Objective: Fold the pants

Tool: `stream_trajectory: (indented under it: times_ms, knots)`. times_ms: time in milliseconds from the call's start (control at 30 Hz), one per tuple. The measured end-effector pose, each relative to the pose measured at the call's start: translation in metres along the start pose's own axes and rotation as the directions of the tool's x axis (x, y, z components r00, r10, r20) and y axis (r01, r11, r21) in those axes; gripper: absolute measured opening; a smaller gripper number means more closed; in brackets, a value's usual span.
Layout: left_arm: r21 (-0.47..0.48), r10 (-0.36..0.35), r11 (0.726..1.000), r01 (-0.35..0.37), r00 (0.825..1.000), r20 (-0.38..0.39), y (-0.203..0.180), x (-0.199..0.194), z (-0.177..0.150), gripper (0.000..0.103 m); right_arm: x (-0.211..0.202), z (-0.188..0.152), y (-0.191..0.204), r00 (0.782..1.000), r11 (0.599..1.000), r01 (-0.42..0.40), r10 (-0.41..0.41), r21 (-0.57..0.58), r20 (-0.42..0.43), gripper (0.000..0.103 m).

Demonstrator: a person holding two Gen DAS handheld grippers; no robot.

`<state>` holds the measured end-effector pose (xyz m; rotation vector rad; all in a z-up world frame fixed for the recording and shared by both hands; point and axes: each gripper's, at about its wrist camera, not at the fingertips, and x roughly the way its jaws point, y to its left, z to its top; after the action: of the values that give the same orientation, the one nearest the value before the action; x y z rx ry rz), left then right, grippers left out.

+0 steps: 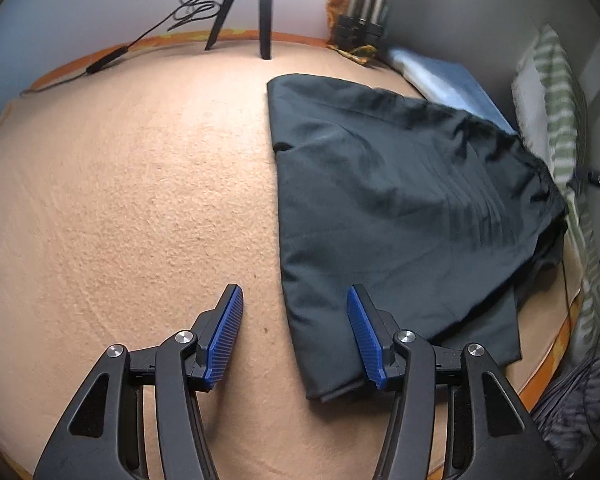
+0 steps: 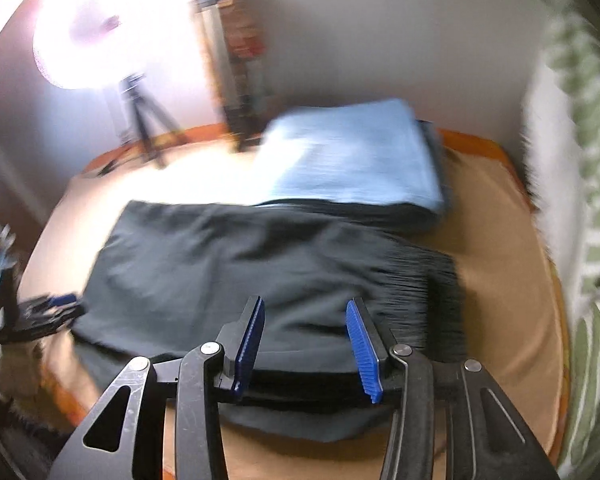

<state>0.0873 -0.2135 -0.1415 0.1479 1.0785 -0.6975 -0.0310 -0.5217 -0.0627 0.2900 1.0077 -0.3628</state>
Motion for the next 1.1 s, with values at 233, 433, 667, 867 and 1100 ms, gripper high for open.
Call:
stream_trajectory:
  times_ms: [233,433,667,867,1100]
  knots:
    - [-0.037,-0.046,0.998,0.046,0.999,0.0,0.003,-0.006,-0.008,0.053,0.03,-0.001,0.061,0.984,0.985,-0.159,0.154,-0.06,-0.086,0.045]
    - [-0.109,-0.118,0.987,0.118,0.993,0.006,0.007,-0.005,-0.008,0.023,0.046,0.024,0.127,0.966,0.961,-0.247,0.235,-0.121,-0.103,0.046]
    - [-0.111,-0.17,0.978,0.175,0.984,0.055,0.005,-0.013,-0.008,0.011,0.084,0.059,0.206,0.934,0.933,-0.335,0.31,-0.135,-0.177,0.054]
    - [-0.091,-0.201,0.974,0.207,0.977,0.068,-0.001,-0.016,-0.007,0.011,0.141,0.076,0.265,0.916,0.933,-0.338,0.297,-0.122,-0.27,0.054]
    - [-0.074,-0.217,0.972,0.223,0.973,0.075,-0.004,-0.018,-0.008,0.011,0.208,0.082,0.303,0.924,0.965,-0.22,0.159,-0.142,-0.348,0.054]
